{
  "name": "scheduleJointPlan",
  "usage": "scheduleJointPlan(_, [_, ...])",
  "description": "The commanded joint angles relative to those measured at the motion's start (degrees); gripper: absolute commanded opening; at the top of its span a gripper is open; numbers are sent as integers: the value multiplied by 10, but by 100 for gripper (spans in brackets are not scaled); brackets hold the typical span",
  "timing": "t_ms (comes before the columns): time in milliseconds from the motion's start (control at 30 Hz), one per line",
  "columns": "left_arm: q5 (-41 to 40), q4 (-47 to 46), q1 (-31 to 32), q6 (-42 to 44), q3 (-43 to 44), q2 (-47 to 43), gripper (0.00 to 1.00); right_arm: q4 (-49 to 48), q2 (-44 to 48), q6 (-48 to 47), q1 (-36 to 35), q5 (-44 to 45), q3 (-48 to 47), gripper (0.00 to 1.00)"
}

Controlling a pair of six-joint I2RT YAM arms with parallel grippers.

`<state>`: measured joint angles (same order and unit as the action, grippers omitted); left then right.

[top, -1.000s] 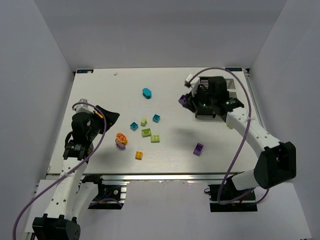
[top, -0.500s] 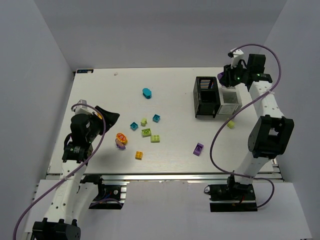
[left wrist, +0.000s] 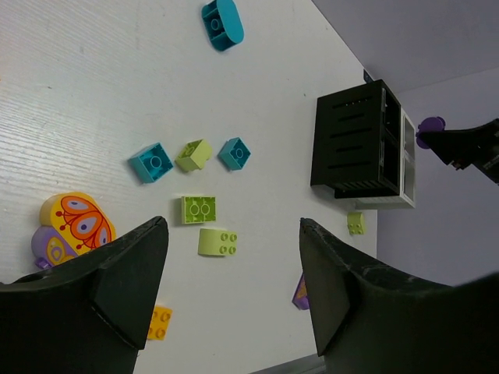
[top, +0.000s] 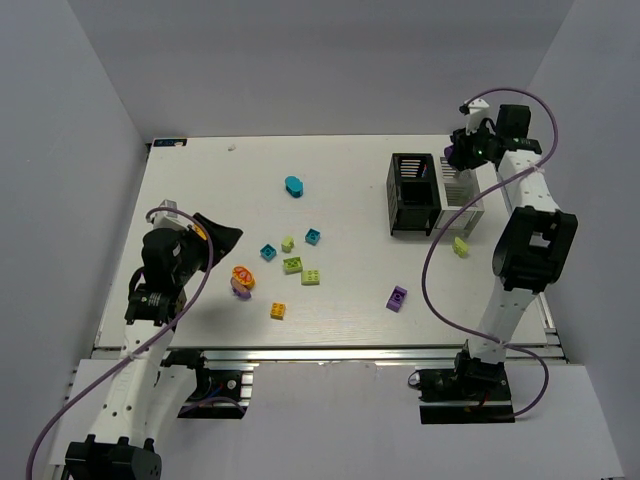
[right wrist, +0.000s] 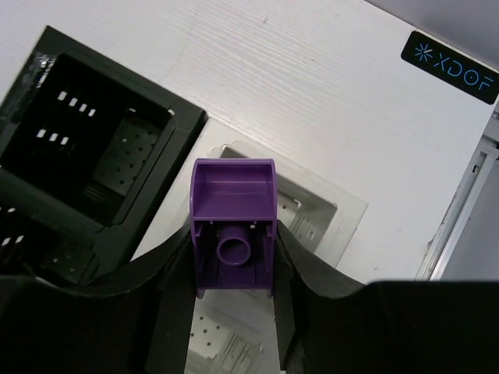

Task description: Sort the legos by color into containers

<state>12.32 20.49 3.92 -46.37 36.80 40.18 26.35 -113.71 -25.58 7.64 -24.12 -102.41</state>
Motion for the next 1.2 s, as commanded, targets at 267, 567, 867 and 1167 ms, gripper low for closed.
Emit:
scheduleJointPlan(267, [71,-43,34,9,12,38,78,-20,-45,-19,-1,28,-56,44])
scheduleJointPlan(567, [-19,-70,200,13,44,133,79,-21,6,-10,-1,13,-21,81])
scheduleJointPlan(867, [-69,-66,315,80,138,266,66,103,177,-244,8,-358,119,76])
scheduleJointPlan(1167, [-112,-109,457,194,207,386,70,300,277,-502,-4,-474,303,89])
